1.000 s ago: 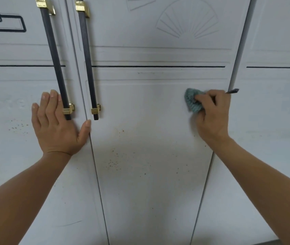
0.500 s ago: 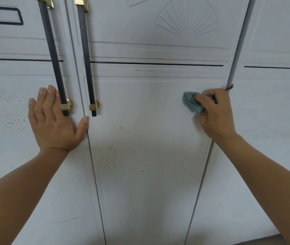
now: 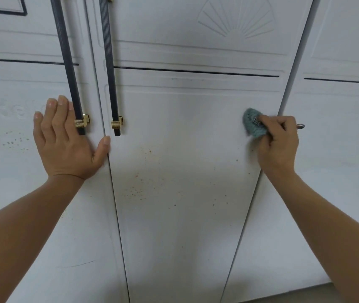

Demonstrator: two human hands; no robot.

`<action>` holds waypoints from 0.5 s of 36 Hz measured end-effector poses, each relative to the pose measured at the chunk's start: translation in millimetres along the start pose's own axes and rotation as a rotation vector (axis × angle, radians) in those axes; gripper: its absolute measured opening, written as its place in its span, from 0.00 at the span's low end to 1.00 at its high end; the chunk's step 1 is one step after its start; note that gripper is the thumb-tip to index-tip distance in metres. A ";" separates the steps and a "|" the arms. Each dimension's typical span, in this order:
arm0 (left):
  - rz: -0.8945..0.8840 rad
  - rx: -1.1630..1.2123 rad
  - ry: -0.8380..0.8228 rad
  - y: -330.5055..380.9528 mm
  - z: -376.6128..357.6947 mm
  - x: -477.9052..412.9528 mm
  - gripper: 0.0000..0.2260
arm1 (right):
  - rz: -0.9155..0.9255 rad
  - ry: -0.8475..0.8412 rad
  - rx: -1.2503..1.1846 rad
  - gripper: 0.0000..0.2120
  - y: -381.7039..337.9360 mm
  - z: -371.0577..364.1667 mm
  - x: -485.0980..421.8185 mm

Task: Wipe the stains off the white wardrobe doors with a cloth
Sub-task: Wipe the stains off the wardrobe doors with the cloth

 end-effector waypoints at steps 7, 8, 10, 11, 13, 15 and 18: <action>-0.006 0.008 0.034 0.6 1.4 0.2 0.39 | 0.044 -0.098 -0.003 0.20 -4.8 -4.3 9.4; -0.008 0.008 0.034 0.7 2.0 0.0 0.39 | -0.006 -0.069 -0.023 0.20 0.4 1.0 5.4; -0.005 0.008 0.032 0.8 2.4 -0.1 0.39 | -0.164 0.046 -0.072 0.20 18.0 14.8 -1.3; -0.001 0.007 0.028 0.5 2.0 0.2 0.39 | -0.234 0.097 -0.088 0.20 26.3 18.9 -1.1; -0.001 0.005 0.029 0.7 1.4 0.5 0.39 | -0.268 0.104 -0.081 0.20 31.4 15.0 7.6; -0.005 0.001 0.036 0.8 0.8 -0.1 0.39 | -0.213 0.074 -0.066 0.20 23.6 1.5 25.6; -0.001 -0.003 0.026 0.5 0.1 -0.3 0.39 | -0.206 0.039 -0.094 0.19 12.7 -20.2 54.5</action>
Point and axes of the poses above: each hand's wrist, its own x-axis away from the middle knuckle, its own z-axis out of the back of the hand, y = z × x, the point moved 8 cm from there along -x, towards the middle knuckle, and after that the axes turned 5 degrees about -y, right-handed, at the moved point
